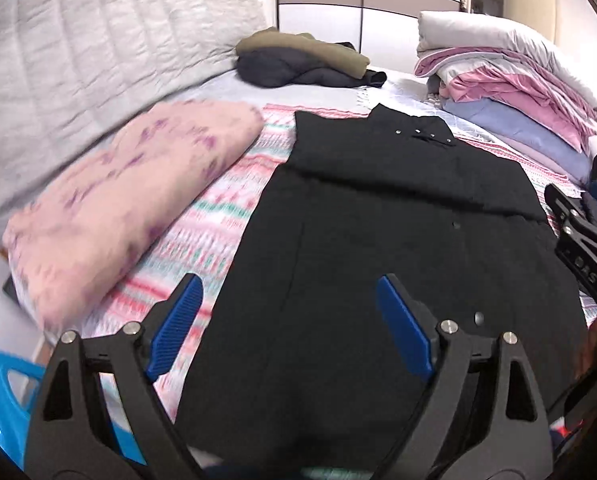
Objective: Fold large clothes
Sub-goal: 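Move both grippers to the coat hem, then grasp the hem with both grippers and lift it toward the collar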
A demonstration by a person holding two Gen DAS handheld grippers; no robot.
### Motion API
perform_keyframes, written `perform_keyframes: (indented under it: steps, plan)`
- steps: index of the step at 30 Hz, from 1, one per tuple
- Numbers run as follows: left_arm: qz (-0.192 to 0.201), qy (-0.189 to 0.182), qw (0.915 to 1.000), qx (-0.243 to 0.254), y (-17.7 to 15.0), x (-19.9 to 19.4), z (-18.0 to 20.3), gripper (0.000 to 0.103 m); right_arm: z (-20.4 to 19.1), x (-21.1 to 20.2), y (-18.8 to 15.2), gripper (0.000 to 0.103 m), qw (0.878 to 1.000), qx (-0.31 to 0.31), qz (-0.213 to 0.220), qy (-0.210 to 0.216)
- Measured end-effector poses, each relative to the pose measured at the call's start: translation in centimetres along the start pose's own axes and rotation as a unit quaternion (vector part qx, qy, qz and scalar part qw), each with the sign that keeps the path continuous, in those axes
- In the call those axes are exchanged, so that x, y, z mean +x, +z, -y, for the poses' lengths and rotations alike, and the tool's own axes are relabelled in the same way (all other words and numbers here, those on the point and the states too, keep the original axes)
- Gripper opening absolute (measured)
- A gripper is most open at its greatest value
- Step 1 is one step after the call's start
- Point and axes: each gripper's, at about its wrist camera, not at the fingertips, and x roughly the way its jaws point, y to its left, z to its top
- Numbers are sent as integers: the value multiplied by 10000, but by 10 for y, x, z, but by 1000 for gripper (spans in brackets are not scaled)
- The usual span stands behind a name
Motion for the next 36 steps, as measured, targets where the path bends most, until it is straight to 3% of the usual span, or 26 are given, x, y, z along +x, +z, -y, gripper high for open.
perform_keyframes:
  steps: [4, 9, 15, 18, 25, 28, 31, 36]
  plan:
    - [53, -108, 9999, 74, -28, -21, -9, 89, -11, -50, -23, 84, 9981, 336, -289, 435]
    - [-11, 7, 9996, 283, -57, -33, -18, 89, -30, -102, -56, 85, 9985, -37, -372, 388]
    - [-615, -312, 9975, -121, -83, -13, -38, 89, -33, -129, -84, 86, 9927, 83, -1091, 508]
    - [-865, -285, 9957, -192, -91, 2, -42, 89, -32, -136, -99, 86, 9877, 136, -1452, 557]
    - [-1108, -417, 9921, -417, -102, 22, -49, 86, -15, -122, -122, 86, 9756, 350, -2088, 574]
    - [-1211, -403, 9910, -399, -105, 33, -49, 79, -9, -104, -132, 86, 9660, 511, -2452, 645]
    - [-1212, -447, 9908, -406, -105, 40, -48, 74, -6, -95, -135, 86, 9654, 533, -2475, 626]
    - [-1213, -501, 9908, -338, -101, 47, -39, 57, -3, -77, -138, 86, 9628, 575, -2537, 730]
